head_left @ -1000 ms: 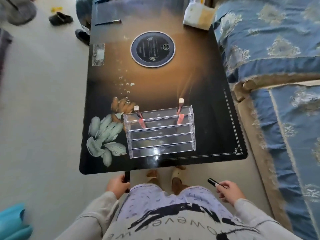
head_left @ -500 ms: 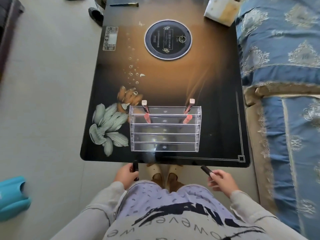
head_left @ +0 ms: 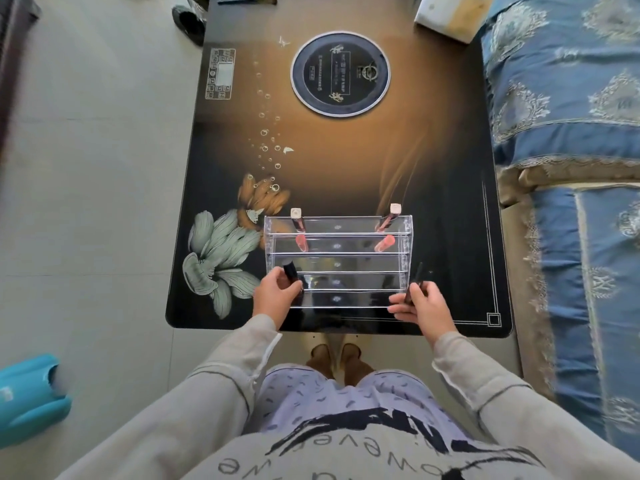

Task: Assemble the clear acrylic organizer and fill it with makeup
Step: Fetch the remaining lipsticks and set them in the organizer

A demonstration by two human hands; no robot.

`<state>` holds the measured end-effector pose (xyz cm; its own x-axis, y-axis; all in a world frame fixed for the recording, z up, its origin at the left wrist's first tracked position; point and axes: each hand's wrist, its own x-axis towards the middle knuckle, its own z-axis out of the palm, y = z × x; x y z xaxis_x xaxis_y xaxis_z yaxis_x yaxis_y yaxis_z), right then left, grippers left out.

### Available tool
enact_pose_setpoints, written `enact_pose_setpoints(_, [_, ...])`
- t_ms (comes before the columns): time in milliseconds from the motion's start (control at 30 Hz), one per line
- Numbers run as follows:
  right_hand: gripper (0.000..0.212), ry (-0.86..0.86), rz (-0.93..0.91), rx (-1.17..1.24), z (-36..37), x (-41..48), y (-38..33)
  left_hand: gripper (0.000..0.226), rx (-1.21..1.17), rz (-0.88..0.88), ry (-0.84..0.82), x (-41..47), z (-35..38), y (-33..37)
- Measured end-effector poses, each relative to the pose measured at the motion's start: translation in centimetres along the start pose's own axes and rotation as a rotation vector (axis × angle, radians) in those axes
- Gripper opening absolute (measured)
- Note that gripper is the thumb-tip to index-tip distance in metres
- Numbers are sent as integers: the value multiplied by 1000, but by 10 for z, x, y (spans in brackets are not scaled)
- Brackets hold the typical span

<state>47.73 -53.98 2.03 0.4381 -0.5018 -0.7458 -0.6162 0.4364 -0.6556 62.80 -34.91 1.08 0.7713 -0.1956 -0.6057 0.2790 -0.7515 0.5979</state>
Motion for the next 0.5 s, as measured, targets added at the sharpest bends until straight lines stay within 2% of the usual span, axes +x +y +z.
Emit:
enact_pose_setpoints(67, [8, 85, -71, -136, 4, 4, -2, 12, -35, -3, 47, 3, 1, 4])
enact_pose_setpoints(167, [17, 206, -188, -415, 9, 11, -7, 11, -70, 30, 79, 9, 2, 8])
enact_pose_setpoints(267, [23, 272, -237, -419, 17, 18, -14, 15, -66, 44, 103, 15, 3, 9])
enact_pose_setpoints(333, [20, 282, -237, -422, 23, 23, -16, 11, -33, 49, 116, 20, 4, 8])
enact_pose_setpoints(433, [13, 295, -266, -456, 27, 27, -16, 21, 49, 81, 138, 25, 5, 7])
enact_pose_setpoints(500, [13, 286, -296, -488, 28, 30, -14, 20, 86, 103, 133, 27, 5, 8])
